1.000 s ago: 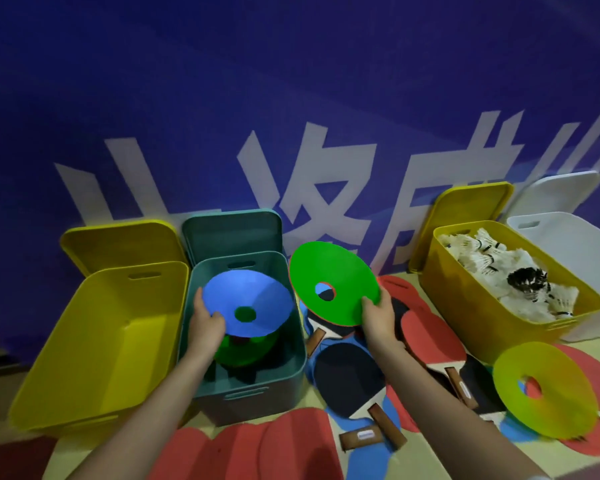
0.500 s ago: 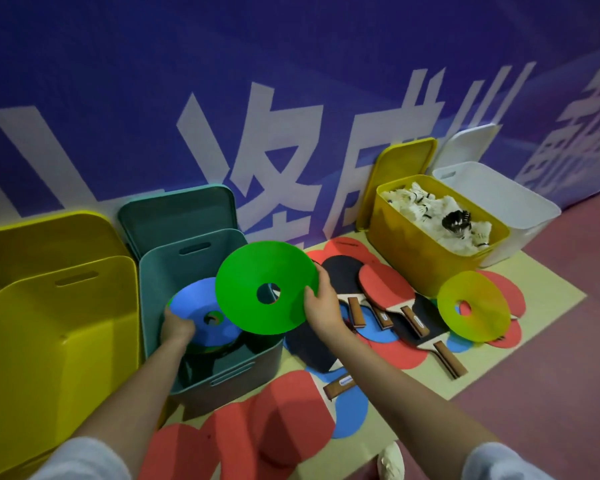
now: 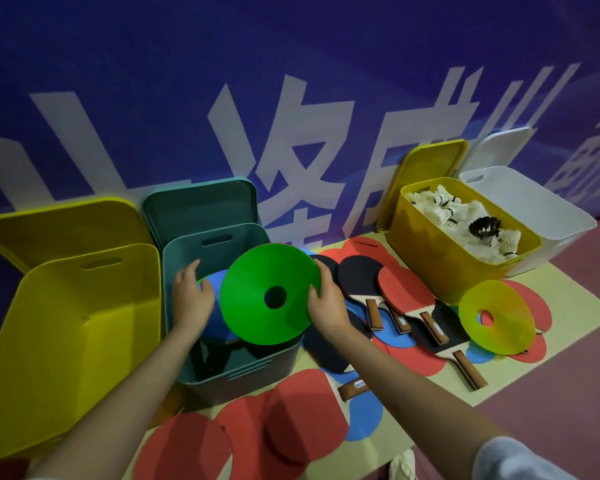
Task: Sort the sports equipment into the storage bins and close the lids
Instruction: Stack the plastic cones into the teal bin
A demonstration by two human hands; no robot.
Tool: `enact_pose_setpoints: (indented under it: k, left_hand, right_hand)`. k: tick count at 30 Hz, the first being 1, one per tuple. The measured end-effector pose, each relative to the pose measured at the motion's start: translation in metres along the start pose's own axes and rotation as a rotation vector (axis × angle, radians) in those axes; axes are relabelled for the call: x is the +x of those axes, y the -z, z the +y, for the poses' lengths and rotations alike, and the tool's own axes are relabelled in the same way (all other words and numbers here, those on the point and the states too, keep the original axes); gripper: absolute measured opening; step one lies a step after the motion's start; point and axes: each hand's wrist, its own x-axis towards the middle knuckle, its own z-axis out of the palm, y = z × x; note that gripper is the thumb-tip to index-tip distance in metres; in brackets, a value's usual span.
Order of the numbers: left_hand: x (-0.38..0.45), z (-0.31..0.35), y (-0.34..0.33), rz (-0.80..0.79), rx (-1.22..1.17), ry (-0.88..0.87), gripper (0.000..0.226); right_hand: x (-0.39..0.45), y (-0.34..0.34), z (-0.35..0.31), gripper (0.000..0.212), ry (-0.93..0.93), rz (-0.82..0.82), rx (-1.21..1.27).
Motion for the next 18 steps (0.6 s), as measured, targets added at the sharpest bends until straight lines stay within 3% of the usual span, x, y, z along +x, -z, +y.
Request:
enact_pose_setpoints:
  k: [4,9,14,16,18]
  left_hand:
    - [-0.009,0.0,0.023,0.107,0.085,-0.222,0.044]
    - [-0.02,-0.004,0.03,0.122,0.099,0.082,0.051]
    - [-0.018,-0.013,0.038,0.159,0.093,0.159,0.053]
    - [-0.017,-0.018,0.039,0.129,0.124,0.138,0.053]
    - [-0.017,-0.017,0.039,0.106,0.168,0.137,0.053]
  right_hand:
    - [0.015,-0.02,-0.017,0.058,0.076,-0.036,-0.079]
    - [0.034,-0.074,-0.023,0.065,0.03,-0.145,-0.141]
    - [0.038,-0.111,0.004,0.075,-0.134,-0.444,-0.341]
    - [0.036,-0.108,0.008,0.071,-0.099,-0.462,-0.415]
    - [0.032,-0.09,0.003,0.063,0.052,-0.405,-0.385]
